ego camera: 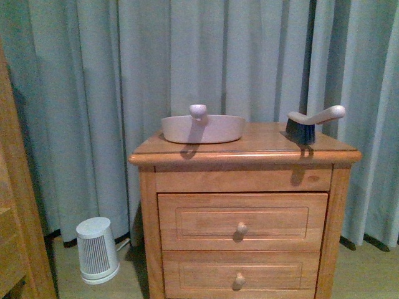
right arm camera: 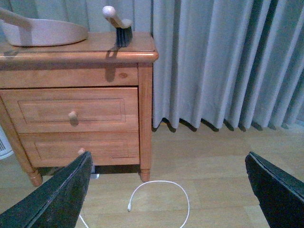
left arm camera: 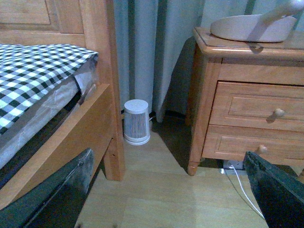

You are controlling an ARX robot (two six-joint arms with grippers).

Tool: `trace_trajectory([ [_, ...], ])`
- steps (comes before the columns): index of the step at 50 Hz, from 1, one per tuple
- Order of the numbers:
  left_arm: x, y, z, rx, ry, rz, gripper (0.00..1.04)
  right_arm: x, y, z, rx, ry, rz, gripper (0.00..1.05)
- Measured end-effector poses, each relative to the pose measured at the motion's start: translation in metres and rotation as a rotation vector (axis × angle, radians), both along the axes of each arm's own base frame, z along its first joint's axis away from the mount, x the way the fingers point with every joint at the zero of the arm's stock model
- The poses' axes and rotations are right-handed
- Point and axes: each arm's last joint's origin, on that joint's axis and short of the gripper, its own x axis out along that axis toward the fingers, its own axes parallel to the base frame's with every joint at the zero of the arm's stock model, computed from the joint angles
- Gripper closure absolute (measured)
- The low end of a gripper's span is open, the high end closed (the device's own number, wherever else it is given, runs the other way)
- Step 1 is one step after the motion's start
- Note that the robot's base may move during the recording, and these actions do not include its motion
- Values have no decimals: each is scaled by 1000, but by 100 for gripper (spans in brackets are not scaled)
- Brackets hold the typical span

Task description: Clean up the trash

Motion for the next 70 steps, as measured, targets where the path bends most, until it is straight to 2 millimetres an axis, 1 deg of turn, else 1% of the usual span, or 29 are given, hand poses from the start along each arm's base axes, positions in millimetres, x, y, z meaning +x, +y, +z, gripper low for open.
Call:
trace_trajectory([
  [61,0,0,0,0,0,0,8,0,0,0,0,0,0,7],
  [63,0,0,-1,-12,23,24,8,0,0,0,0,0,0,7],
  [66,8,0,0,-37,106,47,8,0,0,0,0,0,0,7],
  [70,22,-4,11,-15,144,27,8,0,0,0,0,0,0,7],
])
